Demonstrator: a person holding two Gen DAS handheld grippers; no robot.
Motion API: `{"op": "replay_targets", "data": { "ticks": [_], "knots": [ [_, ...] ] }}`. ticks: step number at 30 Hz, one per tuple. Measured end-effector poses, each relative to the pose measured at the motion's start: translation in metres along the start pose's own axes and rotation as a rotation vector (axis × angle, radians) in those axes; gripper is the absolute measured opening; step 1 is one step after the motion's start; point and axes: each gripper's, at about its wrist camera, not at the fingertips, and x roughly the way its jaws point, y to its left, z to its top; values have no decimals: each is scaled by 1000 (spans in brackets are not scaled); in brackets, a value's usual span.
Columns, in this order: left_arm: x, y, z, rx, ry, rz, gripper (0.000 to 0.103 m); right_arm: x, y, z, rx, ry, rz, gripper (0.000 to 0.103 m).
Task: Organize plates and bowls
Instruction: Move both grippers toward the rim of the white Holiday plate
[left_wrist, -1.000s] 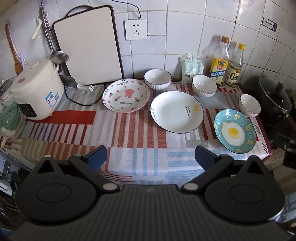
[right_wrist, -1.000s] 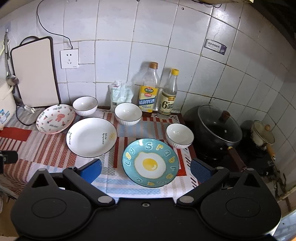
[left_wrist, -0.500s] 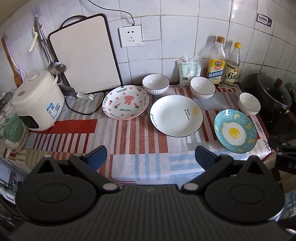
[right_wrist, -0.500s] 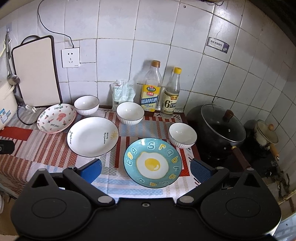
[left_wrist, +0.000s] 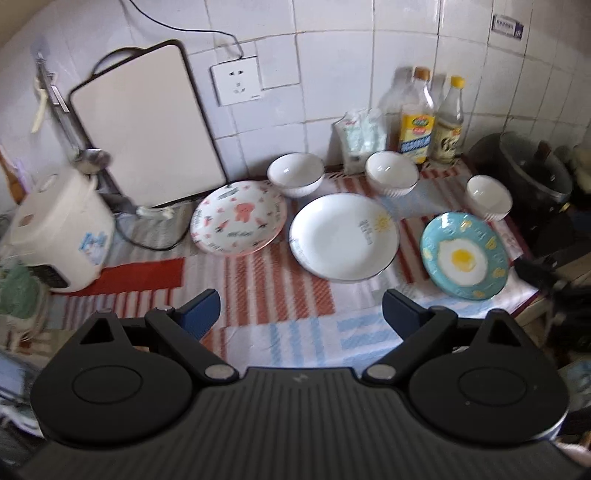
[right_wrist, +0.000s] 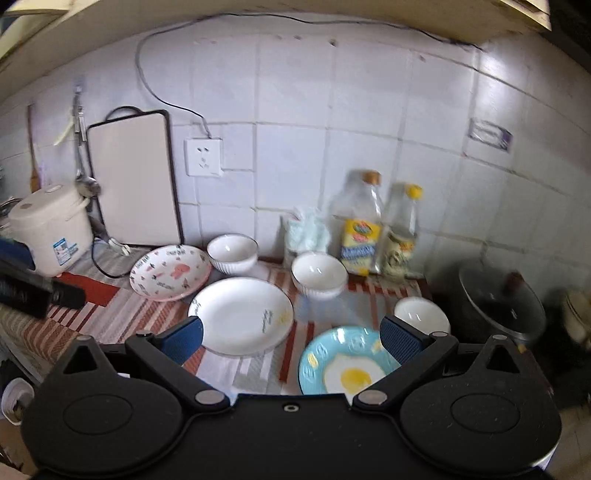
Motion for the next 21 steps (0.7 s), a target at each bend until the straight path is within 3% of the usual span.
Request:
{"op": "replay_targets", "data": {
  "ticks": [6, 15, 21],
  "knots": [
    [24, 13, 24, 2, -99, -56, 96, 51, -20, 13, 66, 28, 142, 103],
    [99, 30, 53, -40, -64, -105, 96, 140, -40, 18, 72, 101, 199, 102],
    [142, 37, 60, -23, -49, -81, 96, 194, -49, 16, 89, 150, 232, 102]
  ]
}}
